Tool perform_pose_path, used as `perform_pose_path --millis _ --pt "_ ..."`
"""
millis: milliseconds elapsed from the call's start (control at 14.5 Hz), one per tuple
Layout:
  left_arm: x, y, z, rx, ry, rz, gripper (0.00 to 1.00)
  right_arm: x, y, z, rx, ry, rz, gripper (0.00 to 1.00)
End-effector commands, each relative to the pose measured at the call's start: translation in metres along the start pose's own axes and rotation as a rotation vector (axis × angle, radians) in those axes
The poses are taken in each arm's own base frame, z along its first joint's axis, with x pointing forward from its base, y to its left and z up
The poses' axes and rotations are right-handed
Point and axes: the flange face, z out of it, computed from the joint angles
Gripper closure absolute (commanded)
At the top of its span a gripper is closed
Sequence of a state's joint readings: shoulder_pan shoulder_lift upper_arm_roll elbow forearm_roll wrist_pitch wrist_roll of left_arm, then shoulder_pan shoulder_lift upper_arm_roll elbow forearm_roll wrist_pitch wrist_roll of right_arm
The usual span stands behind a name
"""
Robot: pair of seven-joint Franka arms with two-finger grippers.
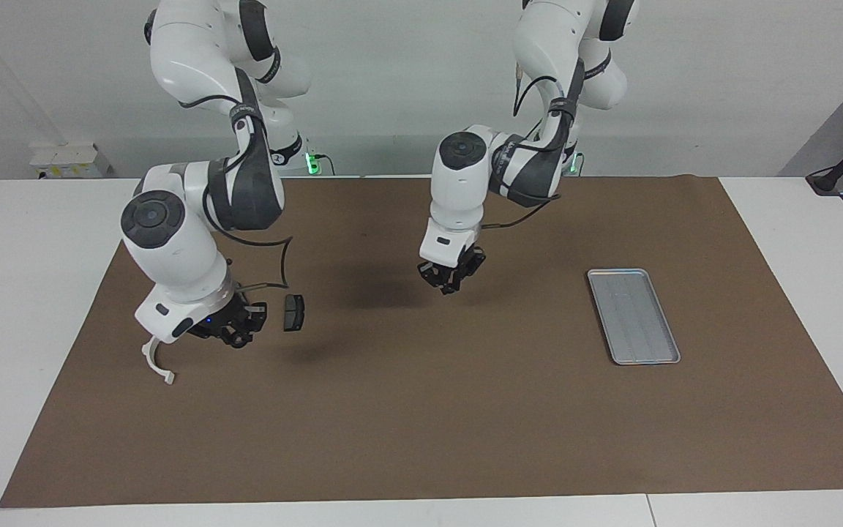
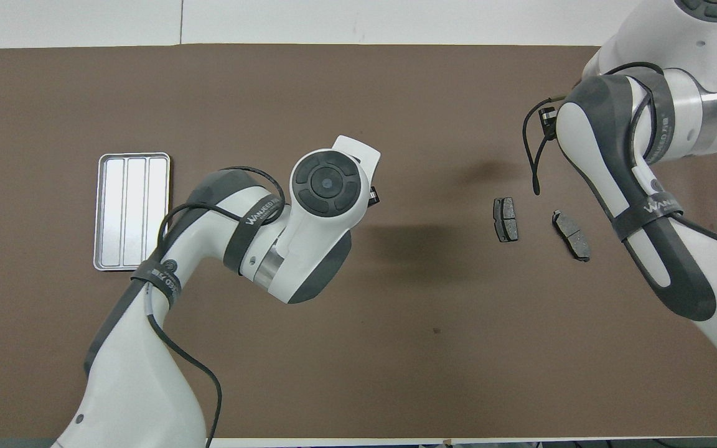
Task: Place bearing gear from tray to pile
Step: 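Place the second black bearing at the table center with the left gripper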
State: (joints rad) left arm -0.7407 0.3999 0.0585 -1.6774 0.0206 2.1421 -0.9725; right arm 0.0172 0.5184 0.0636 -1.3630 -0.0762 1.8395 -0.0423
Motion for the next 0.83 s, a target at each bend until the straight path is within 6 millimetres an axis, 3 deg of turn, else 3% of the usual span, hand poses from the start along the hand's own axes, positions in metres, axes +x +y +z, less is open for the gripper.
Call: perform_pose_path --millis 0,415,622,691,761 --pt "0.001 0.002 0.036 0.002 0.029 -0.013 1.00 -0.008 0.013 0.032 0.004 0.030 -0.035 1.00" --pt "-0.005 -0.021 0.080 -0.016 0.050 -0.014 1.00 -0.002 0.038 0.106 0.010 0.078 -0.037 1.00" --pt "-0.003 -0.028 0.087 -0.023 0.057 -0.020 1.00 -0.002 0.041 0.120 0.009 0.101 -0.044 1.00" --pt "-0.002 -0.029 0.087 -0.023 0.058 -0.019 0.43 -0.003 0.044 0.127 0.009 0.105 -0.048 1.00" --pt "-0.002 -0.029 0.086 -0.017 0.058 -0.013 0.00 -0.004 0.045 0.130 0.008 0.113 -0.049 1.00"
